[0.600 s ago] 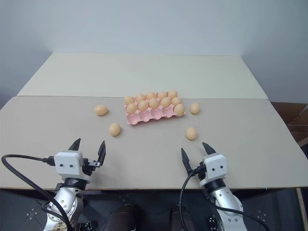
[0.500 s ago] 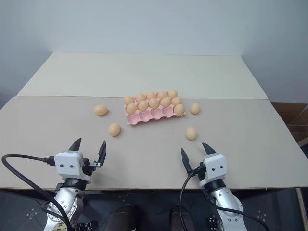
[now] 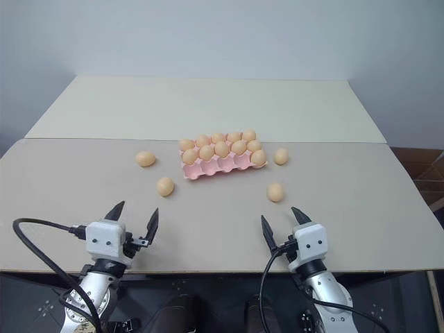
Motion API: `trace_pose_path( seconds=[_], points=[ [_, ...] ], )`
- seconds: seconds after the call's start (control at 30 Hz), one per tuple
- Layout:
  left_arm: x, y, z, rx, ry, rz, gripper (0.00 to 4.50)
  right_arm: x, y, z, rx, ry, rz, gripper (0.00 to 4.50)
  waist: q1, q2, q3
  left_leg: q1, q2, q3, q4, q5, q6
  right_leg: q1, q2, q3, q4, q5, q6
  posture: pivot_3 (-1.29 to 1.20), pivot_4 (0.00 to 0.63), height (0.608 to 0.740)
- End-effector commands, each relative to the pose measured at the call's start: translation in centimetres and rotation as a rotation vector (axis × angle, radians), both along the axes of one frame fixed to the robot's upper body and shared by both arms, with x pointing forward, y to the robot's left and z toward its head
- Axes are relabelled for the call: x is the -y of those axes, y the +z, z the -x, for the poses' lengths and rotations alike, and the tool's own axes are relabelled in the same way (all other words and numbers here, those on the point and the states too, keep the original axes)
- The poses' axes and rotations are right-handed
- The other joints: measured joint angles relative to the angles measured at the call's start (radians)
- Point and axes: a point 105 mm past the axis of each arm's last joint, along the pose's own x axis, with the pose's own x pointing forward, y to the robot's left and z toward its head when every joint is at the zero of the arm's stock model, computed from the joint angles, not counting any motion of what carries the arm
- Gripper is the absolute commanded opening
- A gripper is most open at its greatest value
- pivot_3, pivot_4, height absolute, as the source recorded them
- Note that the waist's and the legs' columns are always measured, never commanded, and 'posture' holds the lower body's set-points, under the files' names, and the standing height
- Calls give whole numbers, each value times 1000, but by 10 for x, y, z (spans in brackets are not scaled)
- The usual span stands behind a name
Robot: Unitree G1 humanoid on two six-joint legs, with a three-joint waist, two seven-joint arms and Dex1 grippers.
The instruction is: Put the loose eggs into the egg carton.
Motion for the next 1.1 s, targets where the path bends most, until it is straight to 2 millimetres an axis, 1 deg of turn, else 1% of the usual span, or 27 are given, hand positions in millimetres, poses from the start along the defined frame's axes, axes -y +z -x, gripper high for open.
trace_pose_path(
  seconds=[0.03,0.17,0.27,0.43,0.5,0.57,0.7,0.77,0.87,1.0,1.1],
  points=[
    [6,11,3,13,-53,32,4159,0,17,2,57,12,-5,4500,0,0,0,0,0,0,0,0,0,0,0,0,0,0,0,0,150,740],
    [12,15,3,-2,-179,-9,4159,-1,23,4,60,17,-13,4500,0,0,0,0,0,0,0,0,0,0,0,0,0,0,0,0,150,740],
    [23,21,3,-8,-329,-100,4159,1,28,0,38,-8,-25,4500,1,0,0,0,0,0,0,0,0,0,0,0,0,-2,-3,0,150,740],
    [34,27,2,-52,-527,-187,4159,2,40,-17,-20,-99,-4,4500,-1,0,0,1,0,0,0,0,0,0,0,1,1,-1,-6,0,150,740],
    [36,27,3,-75,-583,-197,4159,1,42,-28,-70,-145,27,4500,-3,0,0,1,0,0,0,0,0,0,0,1,1,1,-2,0,150,740],
    [37,26,2,-91,-616,-206,4159,0,45,-39,-112,-183,60,4500,-2,1,0,1,0,0,0,0,0,-1,1,1,2,2,-1,0,150,740],
    [40,27,0,-97,-659,-212,4159,-4,50,-57,-199,-189,43,4500,-1,1,0,1,0,0,0,0,0,0,1,0,2,2,-1,0,150,740],
    [43,30,-1,-95,-677,-196,4159,-3,49,-66,-241,-191,77,4500,0,0,0,1,0,0,0,0,0,0,1,0,2,2,0,0,150,740],
    [47,35,-1,-98,-708,-164,4159,0,46,-75,-303,-196,76,4500,0,0,0,1,-1,0,0,0,0,0,0,0,1,2,0,0,150,740],
    [50,36,1,-124,-756,-176,4159,-1,43,-79,-367,-182,67,4500,-1,1,0,0,-1,0,0,0,0,0,1,0,2,2,0,0,150,740],
    [52,37,1,-132,-786,-192,4159,-5,36,-79,-406,-164,84,4500,-2,0,0,0,-1,0,0,0,0,0,1,0,2,2,0,0,150,740]
  ],
)
